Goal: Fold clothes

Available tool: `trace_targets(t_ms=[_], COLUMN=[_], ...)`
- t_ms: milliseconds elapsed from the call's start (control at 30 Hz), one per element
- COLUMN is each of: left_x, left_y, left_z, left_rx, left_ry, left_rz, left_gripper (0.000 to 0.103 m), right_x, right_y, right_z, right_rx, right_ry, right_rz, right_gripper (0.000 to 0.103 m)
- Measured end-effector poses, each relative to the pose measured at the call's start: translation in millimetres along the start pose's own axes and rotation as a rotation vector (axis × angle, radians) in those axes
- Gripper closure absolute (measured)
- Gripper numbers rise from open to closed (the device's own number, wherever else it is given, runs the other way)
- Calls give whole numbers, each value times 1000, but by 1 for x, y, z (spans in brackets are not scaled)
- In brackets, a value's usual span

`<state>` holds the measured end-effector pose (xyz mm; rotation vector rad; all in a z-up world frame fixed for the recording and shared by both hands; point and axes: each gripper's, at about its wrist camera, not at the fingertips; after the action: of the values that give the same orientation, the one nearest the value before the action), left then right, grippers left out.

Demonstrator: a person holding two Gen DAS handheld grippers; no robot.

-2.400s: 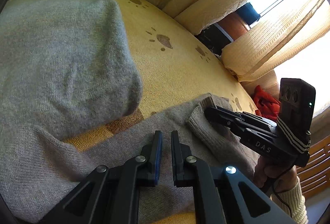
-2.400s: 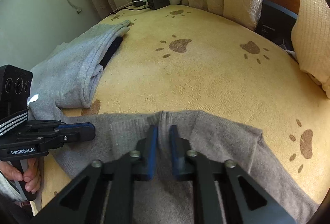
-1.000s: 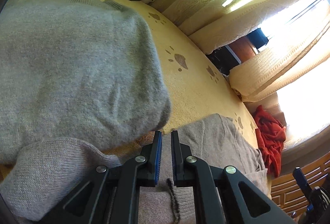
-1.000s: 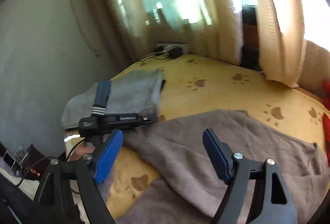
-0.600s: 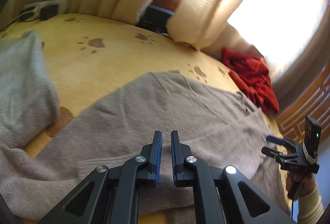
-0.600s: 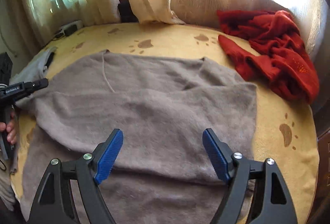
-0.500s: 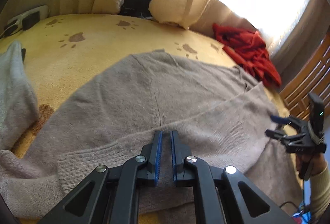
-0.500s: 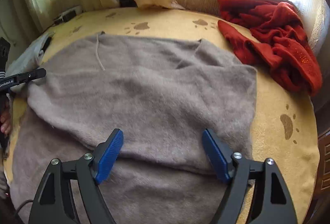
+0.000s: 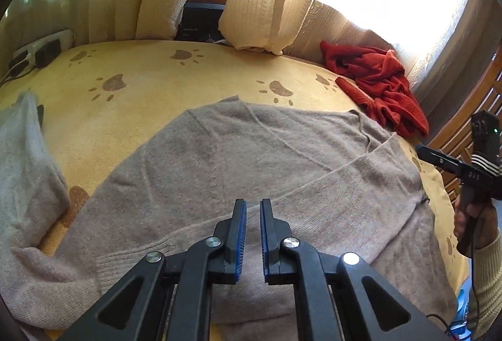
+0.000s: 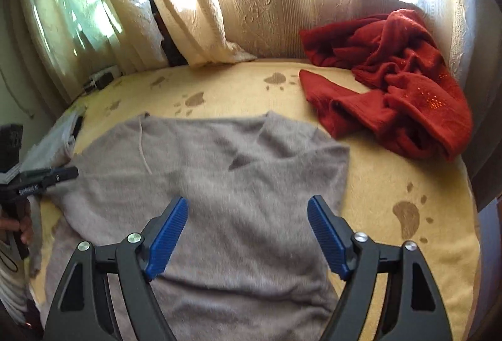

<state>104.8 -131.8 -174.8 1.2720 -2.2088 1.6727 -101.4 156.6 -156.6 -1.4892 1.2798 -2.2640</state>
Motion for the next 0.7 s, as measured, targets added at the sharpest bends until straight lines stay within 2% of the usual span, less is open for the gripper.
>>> trace_targets(t_ms=[33,100,233,267,300,367,400,467,600,700], left_x=[2,4,5,5,4,6,6,6,3,2], left_y=[4,16,44,48,51,53,54,55,53,51], left_z=[-6,-14,-19,-17,-15,-12,-10,-7,-4,-3], left_rx=[-2,1,21,16,9,-9,-17,-34,-59,-63], left_ry=[3,9,6,-1,-8,-21,-30,-37,-16,-14], left_rz=[5,28,90,91,91,80,78,68,46,38], left_gripper=[94,94,94,94,94,94,94,94,94,94], right_x=[8,16,13,12,11,9,9,8,7,0], right_y=[11,33,63,63,61,58,58,59,61,43], right_z=[-5,-10,-28,-34,-40,-51,-51,-45,-31,-13], right_rx=[52,85,-72,-107,-142,-147,-154,-188,-276,-267], right_ry=[33,54,48,45,38,57,44,-5,-76,-108], right_rz=[4,38,118,111,105,89,89,94,90,63], right_gripper=[21,21,23,30,43,55,57,58,53,47])
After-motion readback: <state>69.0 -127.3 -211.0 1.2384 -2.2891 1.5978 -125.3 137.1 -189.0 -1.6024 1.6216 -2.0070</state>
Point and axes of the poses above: each gripper's, at about its wrist camera, not at the fingertips, and y roughly the way its jaws point, z to its left, x to its top, and after that the axes turned 10 degrees about -y, right-handed
